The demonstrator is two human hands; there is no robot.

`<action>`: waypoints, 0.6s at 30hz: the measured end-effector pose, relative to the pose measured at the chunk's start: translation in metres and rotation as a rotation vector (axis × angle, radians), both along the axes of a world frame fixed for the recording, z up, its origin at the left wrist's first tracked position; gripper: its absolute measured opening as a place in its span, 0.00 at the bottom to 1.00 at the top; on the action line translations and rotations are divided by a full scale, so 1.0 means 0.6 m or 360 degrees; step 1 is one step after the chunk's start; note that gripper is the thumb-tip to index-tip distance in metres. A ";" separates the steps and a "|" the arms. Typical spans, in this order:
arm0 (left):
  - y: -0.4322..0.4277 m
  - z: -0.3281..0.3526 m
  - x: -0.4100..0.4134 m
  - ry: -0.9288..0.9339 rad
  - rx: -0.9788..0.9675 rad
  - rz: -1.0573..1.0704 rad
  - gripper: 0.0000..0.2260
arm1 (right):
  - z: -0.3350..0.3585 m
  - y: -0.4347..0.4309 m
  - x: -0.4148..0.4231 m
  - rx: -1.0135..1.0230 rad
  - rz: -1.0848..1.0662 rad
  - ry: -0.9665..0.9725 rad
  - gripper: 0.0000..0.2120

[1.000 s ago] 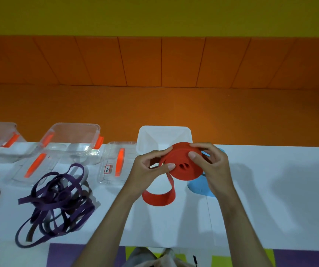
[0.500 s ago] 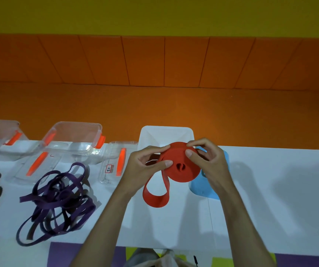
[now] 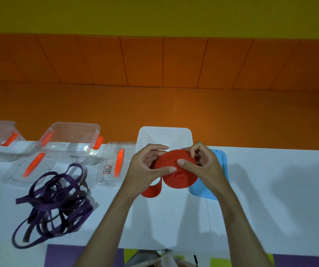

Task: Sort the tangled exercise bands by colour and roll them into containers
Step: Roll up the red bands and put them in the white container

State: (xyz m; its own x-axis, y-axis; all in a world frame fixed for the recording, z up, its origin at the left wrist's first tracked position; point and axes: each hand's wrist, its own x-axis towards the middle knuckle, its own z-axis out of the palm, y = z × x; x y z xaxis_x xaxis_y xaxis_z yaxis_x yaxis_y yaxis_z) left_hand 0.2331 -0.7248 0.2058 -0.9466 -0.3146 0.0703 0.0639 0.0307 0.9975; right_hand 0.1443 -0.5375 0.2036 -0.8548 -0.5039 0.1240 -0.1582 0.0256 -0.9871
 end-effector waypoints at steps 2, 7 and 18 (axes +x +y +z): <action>0.014 -0.001 -0.004 0.0017 0.0047 0.0033 0.25 | -0.002 -0.002 0.007 -0.0011 -0.0088 0.0067 0.25; 0.001 0.003 -0.014 -0.0008 -0.0046 -0.0122 0.16 | -0.002 -0.006 0.015 -0.0105 -0.0332 0.0088 0.12; -0.002 -0.024 -0.018 -0.0106 -0.0004 -0.0094 0.15 | -0.012 0.004 -0.001 0.0046 -0.0181 0.0043 0.11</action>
State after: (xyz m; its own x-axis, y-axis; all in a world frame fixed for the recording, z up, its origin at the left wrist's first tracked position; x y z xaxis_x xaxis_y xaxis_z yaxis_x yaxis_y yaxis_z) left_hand 0.2225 -0.7263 0.1914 -0.9661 -0.2579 0.0074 -0.0007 0.0312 0.9995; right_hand 0.1440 -0.5349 0.1966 -0.9032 -0.4075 0.1346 -0.1791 0.0730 -0.9811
